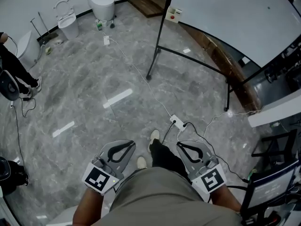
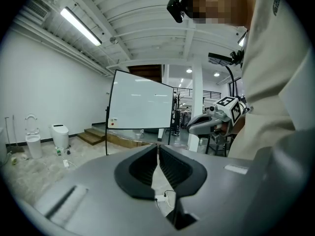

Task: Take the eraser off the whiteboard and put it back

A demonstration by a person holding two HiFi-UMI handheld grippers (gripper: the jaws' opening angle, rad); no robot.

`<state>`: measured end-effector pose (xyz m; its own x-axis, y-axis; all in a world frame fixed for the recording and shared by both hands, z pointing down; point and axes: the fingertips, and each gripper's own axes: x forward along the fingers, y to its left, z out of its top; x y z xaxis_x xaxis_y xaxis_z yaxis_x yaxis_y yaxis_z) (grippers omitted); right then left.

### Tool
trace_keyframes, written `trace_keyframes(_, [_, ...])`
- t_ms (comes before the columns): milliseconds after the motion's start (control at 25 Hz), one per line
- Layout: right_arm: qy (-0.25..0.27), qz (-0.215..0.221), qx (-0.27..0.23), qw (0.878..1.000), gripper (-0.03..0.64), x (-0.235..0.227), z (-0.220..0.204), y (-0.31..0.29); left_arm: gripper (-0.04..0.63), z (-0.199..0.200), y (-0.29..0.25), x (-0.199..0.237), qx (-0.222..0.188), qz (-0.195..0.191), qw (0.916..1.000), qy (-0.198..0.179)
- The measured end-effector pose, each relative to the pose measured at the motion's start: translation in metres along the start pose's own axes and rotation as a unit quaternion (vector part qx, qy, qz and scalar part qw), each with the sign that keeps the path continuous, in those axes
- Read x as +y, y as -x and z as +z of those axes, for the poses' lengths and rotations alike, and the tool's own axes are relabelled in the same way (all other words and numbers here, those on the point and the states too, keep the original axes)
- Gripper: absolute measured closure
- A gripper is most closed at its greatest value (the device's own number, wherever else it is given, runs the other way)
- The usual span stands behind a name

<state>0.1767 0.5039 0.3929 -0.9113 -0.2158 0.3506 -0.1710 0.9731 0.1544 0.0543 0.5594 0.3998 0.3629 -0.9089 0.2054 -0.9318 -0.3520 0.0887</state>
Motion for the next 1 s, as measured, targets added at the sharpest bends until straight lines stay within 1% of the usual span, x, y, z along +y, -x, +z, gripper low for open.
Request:
trace_keyframes(240, [-0.008,0.008,-0.005,1.0,0.614,-0.063,0.0,-0.05,0.574,0.017,-0.052,0.054,0.012,0.01,0.9999,0.002])
trace_keyframes(440, [0.0,0.01,-0.022,1.0,0.614,-0.13,0.006,-0.092,0.575,0.044,-0.111,0.099,0.021,0.003,0.9996,-0.019])
trace_keyframes(600, [-0.01,0.001,-0.033,0.999,0.614,-0.185,0.011,-0.112,0.575,0.069,-0.157,0.133,0.024,0.006,0.9993,-0.029])
trace_keyframes(760, [-0.022,-0.011,-0.025,0.999,0.614,-0.235,-0.003,-0.132,0.575,0.082,-0.202,0.165,0.025,0.002,0.999,-0.036])
trace_keyframes(880, [-0.016,-0.012,-0.019,1.0,0.614,-0.257,-0.008,-0.15,0.575,0.086,-0.228,0.184,0.023,-0.008,0.999,-0.037])
trace_keyframes(1000, [-0.024,-0.02,-0.017,0.999,0.614,-0.277,-0.008,-0.171,0.575,0.085,-0.249,0.212,0.029,-0.019,0.9989,-0.032])
